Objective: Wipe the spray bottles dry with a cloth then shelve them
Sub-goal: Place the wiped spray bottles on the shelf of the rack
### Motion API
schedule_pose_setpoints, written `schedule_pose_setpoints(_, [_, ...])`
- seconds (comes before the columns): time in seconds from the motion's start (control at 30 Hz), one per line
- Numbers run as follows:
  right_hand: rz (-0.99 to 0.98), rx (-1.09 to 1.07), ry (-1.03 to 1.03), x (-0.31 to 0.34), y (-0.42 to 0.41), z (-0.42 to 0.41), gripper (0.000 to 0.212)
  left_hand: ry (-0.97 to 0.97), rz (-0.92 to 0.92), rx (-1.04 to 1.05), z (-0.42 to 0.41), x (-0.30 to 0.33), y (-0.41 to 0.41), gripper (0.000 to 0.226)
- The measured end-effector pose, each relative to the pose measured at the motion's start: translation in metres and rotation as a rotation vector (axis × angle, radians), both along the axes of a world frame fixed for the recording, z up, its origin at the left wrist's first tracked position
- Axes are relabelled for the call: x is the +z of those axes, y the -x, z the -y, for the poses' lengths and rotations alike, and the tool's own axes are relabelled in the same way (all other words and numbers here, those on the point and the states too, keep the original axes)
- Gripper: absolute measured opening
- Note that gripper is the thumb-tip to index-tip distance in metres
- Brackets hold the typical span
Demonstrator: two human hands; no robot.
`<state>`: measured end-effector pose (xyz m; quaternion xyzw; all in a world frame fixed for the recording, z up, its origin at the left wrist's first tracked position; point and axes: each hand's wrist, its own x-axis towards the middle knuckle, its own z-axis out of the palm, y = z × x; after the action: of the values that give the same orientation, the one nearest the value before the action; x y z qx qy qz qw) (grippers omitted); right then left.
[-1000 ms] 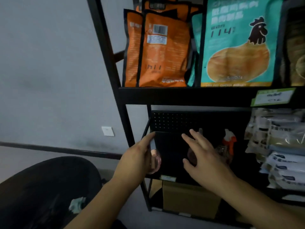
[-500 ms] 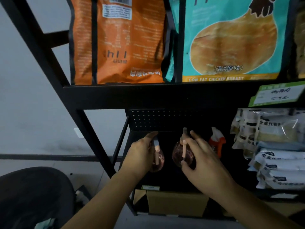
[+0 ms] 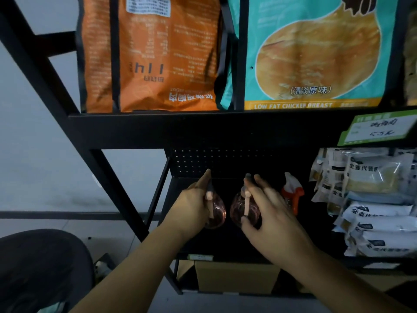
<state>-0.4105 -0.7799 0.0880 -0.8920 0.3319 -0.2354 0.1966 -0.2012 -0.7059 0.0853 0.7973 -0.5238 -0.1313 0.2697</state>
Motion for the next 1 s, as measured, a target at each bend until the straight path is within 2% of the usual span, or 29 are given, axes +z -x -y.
schedule_pose_setpoints(0.17, [-0.020,0.010,0.009,0.009,0.001,-0.010,0.082,-0.008,0.118,-0.022,-0.017,0.009,0.001,0.085])
schedule_pose_setpoints(0.4, [-0.049,0.023,-0.015,0.027,-0.002,-0.029,0.084,0.102,0.258,-0.042,-0.058,0.035,0.014,0.070])
schedule_pose_setpoints(0.67, [-0.033,0.102,0.020,0.045,-0.017,-0.068,0.083,0.108,0.325,0.080,-0.137,0.061,0.014,0.080])
schedule_pose_setpoints(1.0, [-0.032,0.274,0.048,0.067,-0.060,-0.146,0.080,0.058,0.445,0.276,-0.257,0.081,0.000,0.075])
